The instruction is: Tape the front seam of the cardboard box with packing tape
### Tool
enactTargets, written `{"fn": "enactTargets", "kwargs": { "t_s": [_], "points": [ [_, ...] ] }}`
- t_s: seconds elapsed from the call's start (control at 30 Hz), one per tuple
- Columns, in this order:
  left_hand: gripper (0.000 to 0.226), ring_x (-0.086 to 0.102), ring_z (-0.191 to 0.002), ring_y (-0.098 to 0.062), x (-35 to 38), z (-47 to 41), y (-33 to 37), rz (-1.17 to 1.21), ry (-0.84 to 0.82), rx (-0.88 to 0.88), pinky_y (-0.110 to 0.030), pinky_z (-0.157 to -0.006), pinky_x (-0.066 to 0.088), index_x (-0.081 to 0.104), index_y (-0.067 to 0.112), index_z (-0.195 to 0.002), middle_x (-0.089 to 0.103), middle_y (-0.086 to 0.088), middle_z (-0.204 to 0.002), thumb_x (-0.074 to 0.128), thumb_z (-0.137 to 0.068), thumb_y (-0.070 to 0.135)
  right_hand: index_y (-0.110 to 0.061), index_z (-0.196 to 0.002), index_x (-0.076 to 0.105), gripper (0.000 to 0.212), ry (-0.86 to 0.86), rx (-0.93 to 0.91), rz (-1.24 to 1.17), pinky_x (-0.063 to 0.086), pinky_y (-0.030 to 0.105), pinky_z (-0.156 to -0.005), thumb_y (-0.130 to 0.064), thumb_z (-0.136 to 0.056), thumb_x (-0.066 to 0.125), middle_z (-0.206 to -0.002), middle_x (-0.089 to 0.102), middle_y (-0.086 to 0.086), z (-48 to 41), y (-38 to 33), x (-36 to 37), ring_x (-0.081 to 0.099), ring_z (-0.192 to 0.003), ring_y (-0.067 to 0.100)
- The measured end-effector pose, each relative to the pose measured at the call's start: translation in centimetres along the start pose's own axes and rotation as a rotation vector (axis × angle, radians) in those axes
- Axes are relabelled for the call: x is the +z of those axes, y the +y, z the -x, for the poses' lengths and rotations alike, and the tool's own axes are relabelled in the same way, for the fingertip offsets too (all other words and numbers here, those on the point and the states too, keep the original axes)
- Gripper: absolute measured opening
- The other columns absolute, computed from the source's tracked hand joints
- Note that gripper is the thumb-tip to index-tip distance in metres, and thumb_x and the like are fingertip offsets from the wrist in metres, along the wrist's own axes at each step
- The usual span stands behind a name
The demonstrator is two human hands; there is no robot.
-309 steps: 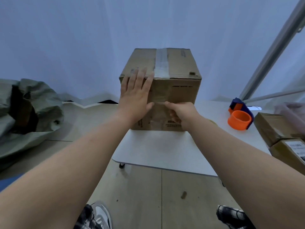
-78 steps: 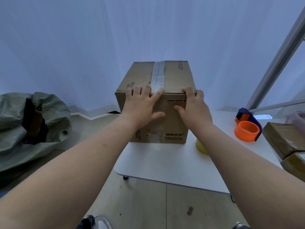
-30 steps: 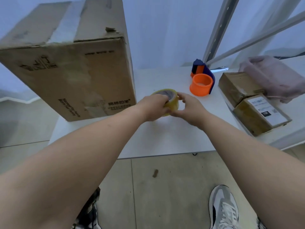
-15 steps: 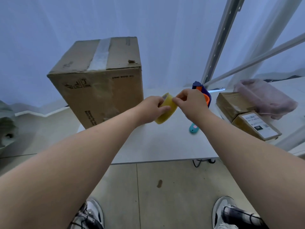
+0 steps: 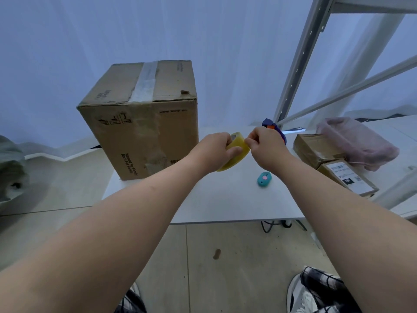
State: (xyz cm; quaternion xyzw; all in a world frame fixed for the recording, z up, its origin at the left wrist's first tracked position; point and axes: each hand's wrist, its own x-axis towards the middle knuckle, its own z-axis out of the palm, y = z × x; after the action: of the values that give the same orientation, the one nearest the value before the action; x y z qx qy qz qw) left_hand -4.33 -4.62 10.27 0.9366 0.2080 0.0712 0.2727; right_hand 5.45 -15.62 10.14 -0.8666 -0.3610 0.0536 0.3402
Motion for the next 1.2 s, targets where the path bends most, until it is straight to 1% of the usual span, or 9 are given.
{"fn": "enactTargets", "kwargs": {
  "t_s": [0.17,0.27,0.43,0.57,0.67,0.77,0.87,1.1,1.2],
  "points": [
    [0.034,0.053,-0.082,-0.018,0.1,-0.4,-0.8,-0.057,0.041,-0.015,-0.028,-0.066,0.039,0.055,0.012,-0.11,0.054,0.0,-0.093,0.05,-0.094,0.042,-0.007,-0.102,0.058,0.015,-0.027,-0.04,0.046,0.05,0.037,-0.083,-0.017,-0.095,0.05,-0.098,0.06,0.006,-0.2,-0.4,0.4,0.055,-0.088,0.02],
    [0.034,0.054,-0.082,-0.019,0.2,-0.6,-1.3,-0.032,0.039,-0.043,-0.029,-0.063,0.041,0.055,0.013,-0.109,0.055,0.0,-0.093,0.051,-0.093,0.043,-0.008,-0.102,0.058,0.015,-0.031,-0.06,0.045,0.05,0.037,-0.083,-0.018,-0.095,0.05,-0.098,0.06,0.007,-0.2,-0.6,0.7,0.057,-0.089,0.021],
    [0.027,0.052,-0.075,-0.015,0.2,-0.7,-1.7,0.05,0.053,-0.017,-0.021,-0.053,0.037,0.053,0.017,-0.098,0.055,0.001,-0.088,0.052,-0.093,0.043,-0.013,-0.09,0.057,0.009,0.049,-0.055,-0.069,0.044,0.021,-0.06,-0.02,-0.091,0.052,-0.076,0.055,-0.005,-0.2,-0.5,0.3,0.052,-0.072,0.012],
    [0.031,0.052,-0.071,-0.013,0.1,-0.4,-2.5,0.083,0.06,-0.022,-0.022,-0.056,0.04,0.057,0.014,-0.097,0.054,0.006,-0.077,0.054,-0.091,0.045,-0.011,-0.09,0.061,0.02,0.036,-0.042,-0.114,0.046,0.026,-0.067,-0.031,-0.088,0.06,-0.077,0.057,-0.005,0.0,-0.8,0.3,0.052,-0.071,0.01],
    [0.034,0.058,-0.08,-0.018,-0.3,0.0,-2.5,0.144,0.058,-0.022,-0.029,-0.065,0.047,0.055,0.015,-0.101,0.061,-0.001,-0.088,0.057,-0.089,0.047,-0.009,-0.089,0.062,0.017,0.053,-0.044,-0.11,0.047,0.029,-0.069,-0.026,-0.086,0.064,-0.082,0.06,0.001,-0.1,-0.9,0.2,0.055,-0.076,0.015],
    [0.057,0.06,-0.085,-0.02,-1.0,0.5,-2.0,0.236,-0.005,-0.016,-0.035,-0.073,0.053,0.043,0.021,-0.118,0.059,-0.003,-0.097,0.068,-0.078,0.052,-0.014,-0.08,0.06,0.011,0.081,-0.035,-0.128,0.045,0.029,-0.066,-0.021,-0.084,0.066,-0.074,0.059,0.0,-0.5,-0.6,0.3,0.057,-0.073,0.018],
    [0.069,0.059,-0.09,-0.022,-1.1,1.0,-1.5,0.108,-0.021,0.041,-0.036,-0.078,0.053,0.037,0.024,-0.123,0.054,0.0,-0.1,0.073,-0.072,0.053,-0.017,-0.075,0.06,0.011,0.102,-0.004,-0.157,0.049,0.031,-0.067,-0.02,-0.082,0.068,-0.066,0.057,-0.005,-0.7,-0.4,0.2,0.059,-0.07,0.019],
    [0.052,0.057,-0.081,-0.017,-1.2,1.5,-0.4,-0.097,0.141,0.17,-0.027,-0.062,0.048,0.044,0.024,-0.12,0.055,0.006,-0.096,0.062,-0.081,0.054,-0.014,-0.086,0.057,0.011,0.053,0.016,-0.071,0.047,0.031,-0.071,-0.024,-0.09,0.059,-0.072,0.052,-0.008,-0.6,0.4,0.2,0.054,-0.073,0.015],
    [0.053,0.057,-0.082,-0.018,-0.8,1.4,0.1,-0.182,0.163,0.159,-0.03,-0.064,0.049,0.047,0.021,-0.121,0.062,0.0,-0.102,0.06,-0.083,0.054,-0.013,-0.087,0.055,0.011,0.039,0.017,-0.028,0.048,0.035,-0.075,-0.023,-0.092,0.056,-0.078,0.054,-0.002,-0.4,0.1,0.3,0.053,-0.077,0.017]
  ]
}}
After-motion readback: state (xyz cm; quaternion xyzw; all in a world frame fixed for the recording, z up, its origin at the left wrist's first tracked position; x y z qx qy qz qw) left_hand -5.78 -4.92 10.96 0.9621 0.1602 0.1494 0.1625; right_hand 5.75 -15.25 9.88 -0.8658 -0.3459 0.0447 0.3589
